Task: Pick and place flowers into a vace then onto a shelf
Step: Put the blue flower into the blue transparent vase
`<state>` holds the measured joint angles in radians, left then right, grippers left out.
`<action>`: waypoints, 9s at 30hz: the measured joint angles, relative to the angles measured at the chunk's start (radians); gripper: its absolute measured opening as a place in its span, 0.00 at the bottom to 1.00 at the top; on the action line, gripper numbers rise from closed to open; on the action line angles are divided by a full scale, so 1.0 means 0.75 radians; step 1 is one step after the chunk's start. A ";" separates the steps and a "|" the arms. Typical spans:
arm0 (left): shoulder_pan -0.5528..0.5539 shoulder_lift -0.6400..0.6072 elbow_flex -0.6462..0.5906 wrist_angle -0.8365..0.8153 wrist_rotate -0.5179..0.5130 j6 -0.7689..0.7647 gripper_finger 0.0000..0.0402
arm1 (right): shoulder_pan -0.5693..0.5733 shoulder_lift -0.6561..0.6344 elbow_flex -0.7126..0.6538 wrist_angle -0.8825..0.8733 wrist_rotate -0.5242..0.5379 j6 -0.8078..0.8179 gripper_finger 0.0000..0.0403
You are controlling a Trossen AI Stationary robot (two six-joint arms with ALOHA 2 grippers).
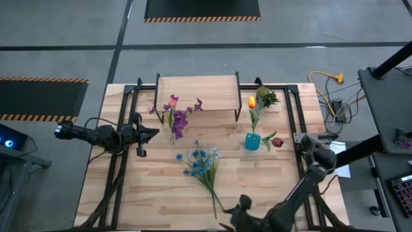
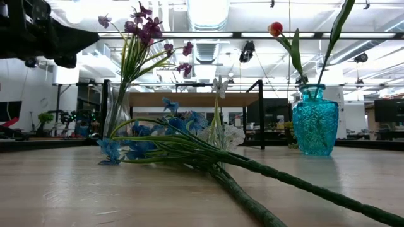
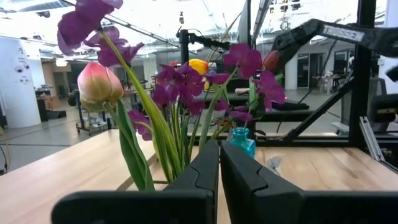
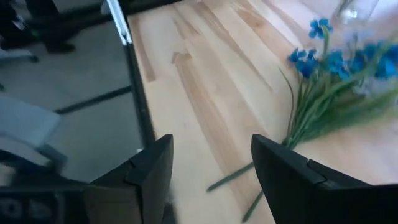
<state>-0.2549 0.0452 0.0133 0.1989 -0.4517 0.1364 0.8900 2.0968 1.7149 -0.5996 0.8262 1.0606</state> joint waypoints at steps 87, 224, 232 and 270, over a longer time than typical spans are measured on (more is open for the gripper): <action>0.000 0.001 0.026 -0.053 0.000 0.000 0.00 | -0.362 0.229 -0.126 -0.092 -0.234 0.086 0.24; 0.001 0.009 0.029 -0.071 0.005 -0.040 0.00 | -0.423 -0.907 -1.554 1.931 0.675 -1.833 0.03; 0.001 0.009 0.029 -0.071 0.005 -0.039 0.00 | -0.517 -0.908 -1.554 1.931 0.704 -1.890 0.03; 0.002 0.009 0.028 -0.072 0.005 -0.020 0.00 | -0.582 -0.804 -1.662 1.863 0.833 -1.737 0.03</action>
<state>-0.2535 0.0517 0.0341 0.1452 -0.4480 0.1215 0.4534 1.4940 0.4686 0.7979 1.4513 -0.2425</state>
